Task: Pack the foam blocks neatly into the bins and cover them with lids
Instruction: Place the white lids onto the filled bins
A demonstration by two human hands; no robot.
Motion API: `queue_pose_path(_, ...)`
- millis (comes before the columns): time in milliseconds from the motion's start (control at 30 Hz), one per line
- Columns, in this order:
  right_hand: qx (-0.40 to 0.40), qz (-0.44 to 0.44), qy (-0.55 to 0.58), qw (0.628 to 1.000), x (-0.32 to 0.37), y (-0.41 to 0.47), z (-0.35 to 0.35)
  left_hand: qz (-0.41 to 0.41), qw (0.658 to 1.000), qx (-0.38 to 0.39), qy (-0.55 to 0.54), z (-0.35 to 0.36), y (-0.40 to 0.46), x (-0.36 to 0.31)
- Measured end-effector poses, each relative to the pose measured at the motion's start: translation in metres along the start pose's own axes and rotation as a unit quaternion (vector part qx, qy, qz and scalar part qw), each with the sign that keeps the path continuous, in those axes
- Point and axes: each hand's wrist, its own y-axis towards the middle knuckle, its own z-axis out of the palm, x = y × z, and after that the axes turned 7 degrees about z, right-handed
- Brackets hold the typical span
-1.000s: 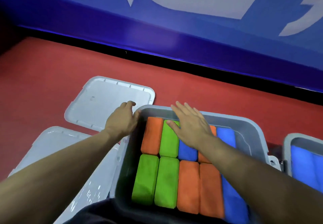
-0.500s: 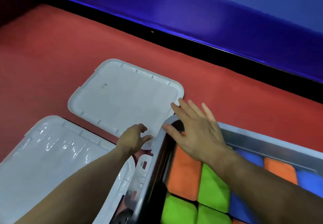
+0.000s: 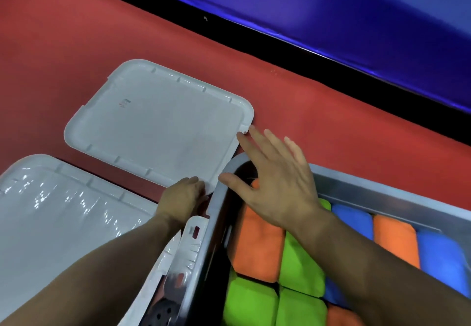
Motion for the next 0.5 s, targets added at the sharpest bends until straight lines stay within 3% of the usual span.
queue_pose_path(167, 0.002, 0.007, -0.001, 1.000, 0.002, -0.018, -0.037, 0.068, 0.990, -0.120, 0.018, -0.077, -0.015, 0.019)
queue_pose_path(500, -0.072, 0.010, -0.008, 0.997, 0.043, -0.081, -0.161, 0.188, 0.960, -0.207, 0.010, -0.270, -0.088, -0.027)
